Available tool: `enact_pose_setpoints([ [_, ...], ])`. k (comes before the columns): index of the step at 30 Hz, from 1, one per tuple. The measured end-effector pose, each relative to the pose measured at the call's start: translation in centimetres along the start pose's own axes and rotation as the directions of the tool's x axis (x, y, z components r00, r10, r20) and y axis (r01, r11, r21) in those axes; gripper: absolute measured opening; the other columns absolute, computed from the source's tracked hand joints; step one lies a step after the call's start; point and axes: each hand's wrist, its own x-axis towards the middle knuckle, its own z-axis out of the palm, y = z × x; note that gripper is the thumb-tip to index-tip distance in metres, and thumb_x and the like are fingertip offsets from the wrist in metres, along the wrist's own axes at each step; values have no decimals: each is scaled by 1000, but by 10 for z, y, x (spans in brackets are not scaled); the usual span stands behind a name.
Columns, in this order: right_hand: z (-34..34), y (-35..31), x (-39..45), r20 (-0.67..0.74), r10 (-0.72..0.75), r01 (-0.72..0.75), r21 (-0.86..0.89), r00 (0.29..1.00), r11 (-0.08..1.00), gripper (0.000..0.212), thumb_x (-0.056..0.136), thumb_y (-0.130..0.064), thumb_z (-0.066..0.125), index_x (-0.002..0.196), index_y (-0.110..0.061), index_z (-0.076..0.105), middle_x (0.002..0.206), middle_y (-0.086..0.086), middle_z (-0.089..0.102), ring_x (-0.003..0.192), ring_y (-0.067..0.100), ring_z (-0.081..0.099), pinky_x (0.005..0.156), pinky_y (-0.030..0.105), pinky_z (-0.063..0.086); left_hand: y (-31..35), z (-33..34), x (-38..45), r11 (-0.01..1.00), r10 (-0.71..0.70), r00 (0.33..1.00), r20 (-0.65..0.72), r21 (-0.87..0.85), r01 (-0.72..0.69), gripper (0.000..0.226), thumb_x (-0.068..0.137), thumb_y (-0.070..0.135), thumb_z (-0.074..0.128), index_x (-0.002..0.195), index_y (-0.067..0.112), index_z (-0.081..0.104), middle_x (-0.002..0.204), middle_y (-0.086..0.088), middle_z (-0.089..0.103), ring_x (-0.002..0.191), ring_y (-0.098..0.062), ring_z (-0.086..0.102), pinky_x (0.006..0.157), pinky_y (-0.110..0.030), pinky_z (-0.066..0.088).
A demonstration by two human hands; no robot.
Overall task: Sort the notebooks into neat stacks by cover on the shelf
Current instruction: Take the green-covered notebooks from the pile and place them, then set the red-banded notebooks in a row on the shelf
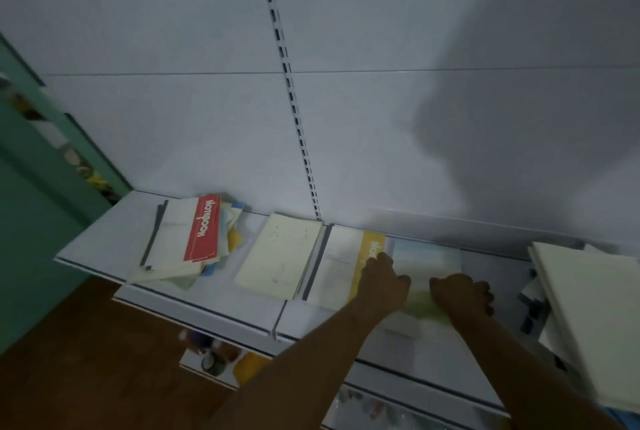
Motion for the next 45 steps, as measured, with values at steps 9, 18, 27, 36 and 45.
enact_pose_setpoints([
  [9, 17, -101, -58, -53, -521, 523, 49, 852, 851, 41, 87, -29, 56, 122, -7, 56, 126, 19, 55, 117, 37, 51, 100, 42, 42, -49, -106, -24, 996, -47, 967, -249, -86, 27, 30, 90, 25, 57, 113, 6, 57, 116, -12, 61, 108, -26, 58, 87, -29, 45],
  [18, 94, -236, -219, 147, -896, 897, 85, 420, 434, 28, 96, -26, 47, 107, -8, 64, 110, 10, 66, 100, 27, 60, 80, 28, 41, -163, -270, -93, 980, -198, 844, -499, -122, 157, 32, 90, 30, 55, 111, 7, 59, 116, -14, 63, 106, -29, 60, 90, -33, 49],
  [27, 209, -311, -372, 246, -954, 970, 128, 171, 207, 26, 95, -25, 48, 106, -10, 65, 111, 5, 67, 100, 21, 60, 82, 25, 40, -314, -374, -178, 925, -373, 717, -588, -177, 336, 30, 90, 32, 53, 109, 9, 59, 110, -5, 64, 101, -21, 60, 79, -27, 46],
  [36, 263, -350, -404, 314, -945, 993, 39, 89, 107, 28, 96, -32, 48, 113, -15, 63, 117, 1, 65, 104, 18, 59, 86, 22, 40, -370, -411, -170, 907, -411, 701, -582, -183, 380, 24, 93, 29, 52, 100, 8, 61, 98, -4, 64, 91, -18, 60, 80, -29, 52],
  [45, 247, -390, -328, 293, -924, 961, 48, 246, 271, 28, 95, -30, 49, 114, -14, 61, 114, 5, 65, 102, 21, 60, 88, 28, 45, -344, -422, -89, 921, -386, 762, -520, -162, 355, 28, 95, 30, 53, 116, 12, 55, 111, -3, 61, 93, -15, 56, 83, -27, 50],
])
